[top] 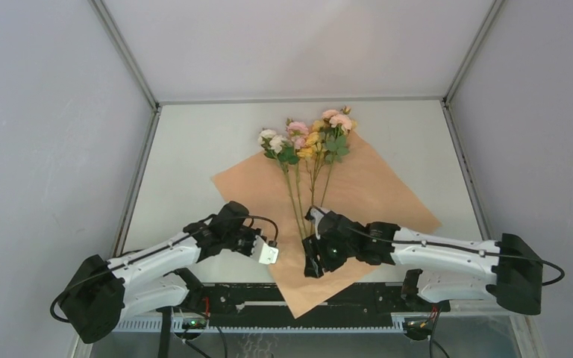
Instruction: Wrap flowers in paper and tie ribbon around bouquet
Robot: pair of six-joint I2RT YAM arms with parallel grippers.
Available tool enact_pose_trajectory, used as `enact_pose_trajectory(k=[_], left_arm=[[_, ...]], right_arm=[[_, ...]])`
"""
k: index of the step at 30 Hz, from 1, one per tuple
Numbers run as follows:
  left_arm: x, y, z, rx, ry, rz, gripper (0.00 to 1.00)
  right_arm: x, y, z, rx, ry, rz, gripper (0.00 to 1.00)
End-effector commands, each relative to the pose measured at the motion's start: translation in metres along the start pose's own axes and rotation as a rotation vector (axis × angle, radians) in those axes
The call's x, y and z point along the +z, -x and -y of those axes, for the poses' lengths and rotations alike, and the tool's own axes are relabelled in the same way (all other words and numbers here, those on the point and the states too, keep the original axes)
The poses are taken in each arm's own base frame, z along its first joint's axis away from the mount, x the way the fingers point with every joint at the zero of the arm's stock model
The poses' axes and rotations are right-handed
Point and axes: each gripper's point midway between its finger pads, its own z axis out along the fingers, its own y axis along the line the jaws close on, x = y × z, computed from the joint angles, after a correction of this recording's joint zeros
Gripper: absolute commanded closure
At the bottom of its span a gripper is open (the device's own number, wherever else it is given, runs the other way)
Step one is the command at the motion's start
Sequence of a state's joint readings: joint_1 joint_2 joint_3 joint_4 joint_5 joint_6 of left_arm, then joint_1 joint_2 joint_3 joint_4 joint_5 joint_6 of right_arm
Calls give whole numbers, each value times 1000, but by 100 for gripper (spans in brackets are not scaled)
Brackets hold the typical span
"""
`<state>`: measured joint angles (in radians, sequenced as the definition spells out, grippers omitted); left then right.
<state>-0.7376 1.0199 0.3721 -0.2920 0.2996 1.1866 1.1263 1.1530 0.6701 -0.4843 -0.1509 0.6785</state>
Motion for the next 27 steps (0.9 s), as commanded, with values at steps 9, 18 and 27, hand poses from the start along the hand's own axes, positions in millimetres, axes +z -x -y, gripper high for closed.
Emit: enact_pose_trajectory(k=[9,18,27], left_arm=[[-23,42,-17,-453,-136,104,100],[-29,45,-39,-611,-163,112,100],[-26,42,-40,-622,-178,94,100]], right_arm=[[-45,11,-59,-930,102,327,12],[-5,-35,-51,-1173,-79,372,7],[38,-46,-35,-1335,-195,286,6]])
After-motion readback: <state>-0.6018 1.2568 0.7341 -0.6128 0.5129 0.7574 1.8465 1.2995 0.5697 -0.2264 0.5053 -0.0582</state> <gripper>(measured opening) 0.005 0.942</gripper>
